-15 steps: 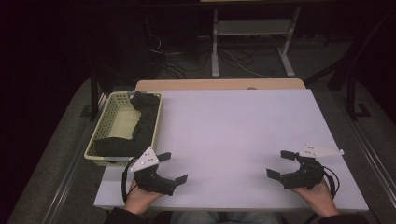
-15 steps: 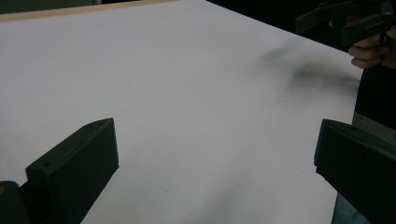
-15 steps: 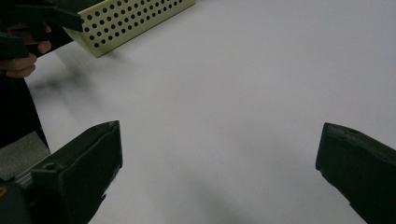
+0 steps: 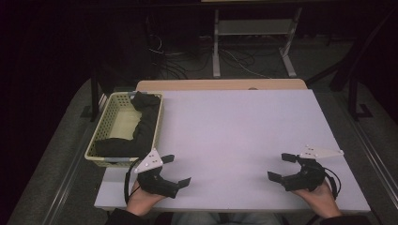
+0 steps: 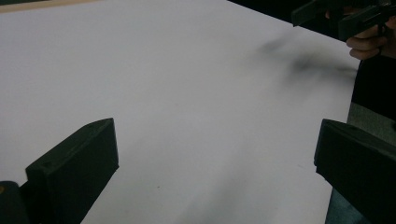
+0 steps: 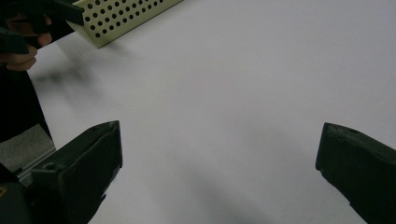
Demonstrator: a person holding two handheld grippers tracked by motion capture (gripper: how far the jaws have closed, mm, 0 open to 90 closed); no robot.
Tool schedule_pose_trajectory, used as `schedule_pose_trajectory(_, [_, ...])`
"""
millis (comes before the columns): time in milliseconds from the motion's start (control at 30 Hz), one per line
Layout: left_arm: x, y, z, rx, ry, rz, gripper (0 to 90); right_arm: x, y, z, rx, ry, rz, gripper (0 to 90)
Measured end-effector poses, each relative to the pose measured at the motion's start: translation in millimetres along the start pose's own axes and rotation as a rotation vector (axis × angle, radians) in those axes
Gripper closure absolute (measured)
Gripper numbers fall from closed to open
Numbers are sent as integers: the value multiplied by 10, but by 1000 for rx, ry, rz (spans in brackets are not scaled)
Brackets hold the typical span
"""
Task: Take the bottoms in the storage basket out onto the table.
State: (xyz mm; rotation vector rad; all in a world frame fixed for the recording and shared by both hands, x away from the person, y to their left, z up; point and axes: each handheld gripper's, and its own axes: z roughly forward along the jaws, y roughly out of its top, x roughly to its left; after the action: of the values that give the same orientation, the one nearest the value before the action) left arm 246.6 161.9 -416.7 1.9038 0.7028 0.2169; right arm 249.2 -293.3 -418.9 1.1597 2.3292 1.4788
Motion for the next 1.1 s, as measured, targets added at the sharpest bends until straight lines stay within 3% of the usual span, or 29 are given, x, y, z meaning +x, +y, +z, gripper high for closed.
schedule_pose_trajectory(733, [-19, 109, -76, 47, -8, -8, 0, -15, -27, -51, 6, -2, 8, 1])
schedule_pose_trajectory(1100, [22, 211, -162, 63, 10, -6, 0, -25, -31, -57, 11, -1, 11, 1])
